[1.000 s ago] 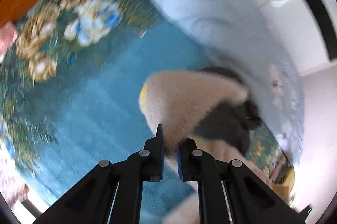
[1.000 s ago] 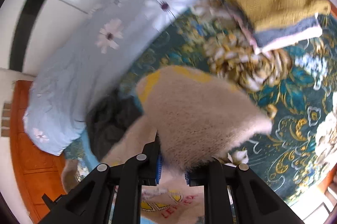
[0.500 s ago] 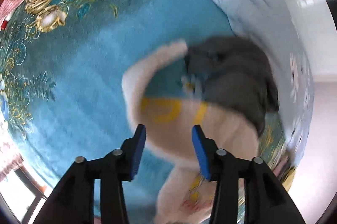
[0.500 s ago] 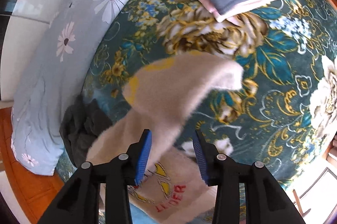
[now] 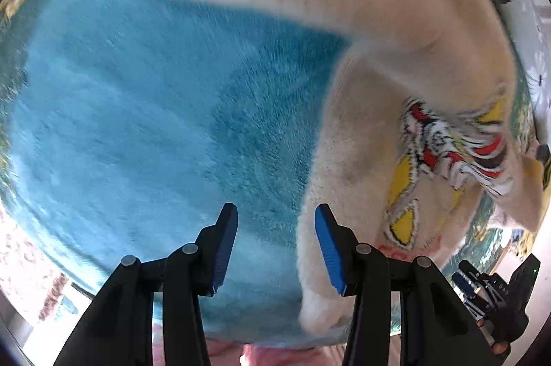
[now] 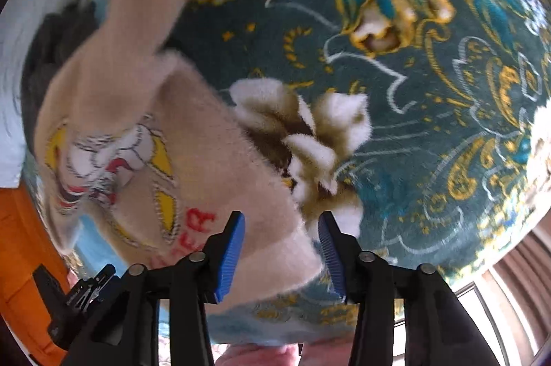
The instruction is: Fold clothes
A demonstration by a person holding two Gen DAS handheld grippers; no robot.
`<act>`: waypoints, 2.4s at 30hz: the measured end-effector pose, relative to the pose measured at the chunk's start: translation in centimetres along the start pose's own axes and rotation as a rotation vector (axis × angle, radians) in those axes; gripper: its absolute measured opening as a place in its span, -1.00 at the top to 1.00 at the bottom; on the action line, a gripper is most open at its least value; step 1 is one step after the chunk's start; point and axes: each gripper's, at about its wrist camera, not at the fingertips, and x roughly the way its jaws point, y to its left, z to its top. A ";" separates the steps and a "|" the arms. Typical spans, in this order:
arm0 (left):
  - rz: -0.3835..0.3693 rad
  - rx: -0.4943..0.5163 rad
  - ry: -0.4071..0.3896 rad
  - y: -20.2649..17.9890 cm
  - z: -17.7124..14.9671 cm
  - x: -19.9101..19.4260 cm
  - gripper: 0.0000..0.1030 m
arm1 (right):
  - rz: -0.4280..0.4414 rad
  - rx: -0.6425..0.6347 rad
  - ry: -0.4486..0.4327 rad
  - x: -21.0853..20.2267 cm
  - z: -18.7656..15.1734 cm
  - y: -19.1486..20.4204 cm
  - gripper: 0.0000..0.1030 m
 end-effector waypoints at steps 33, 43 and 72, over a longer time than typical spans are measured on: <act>-0.033 -0.183 -0.178 3.1 -2.0 -8.3 1.00 | 0.075 -0.154 0.039 -1.3 -5.2 -0.6 0.74; -0.085 -0.119 -0.264 0.7 -3.2 -13.5 1.00 | 0.211 -0.059 -0.187 -11.2 4.3 -0.7 -0.07; 0.113 0.617 -0.130 -11.9 14.5 -6.2 -0.06 | -0.167 -0.810 -0.029 -1.3 15.9 19.0 -0.17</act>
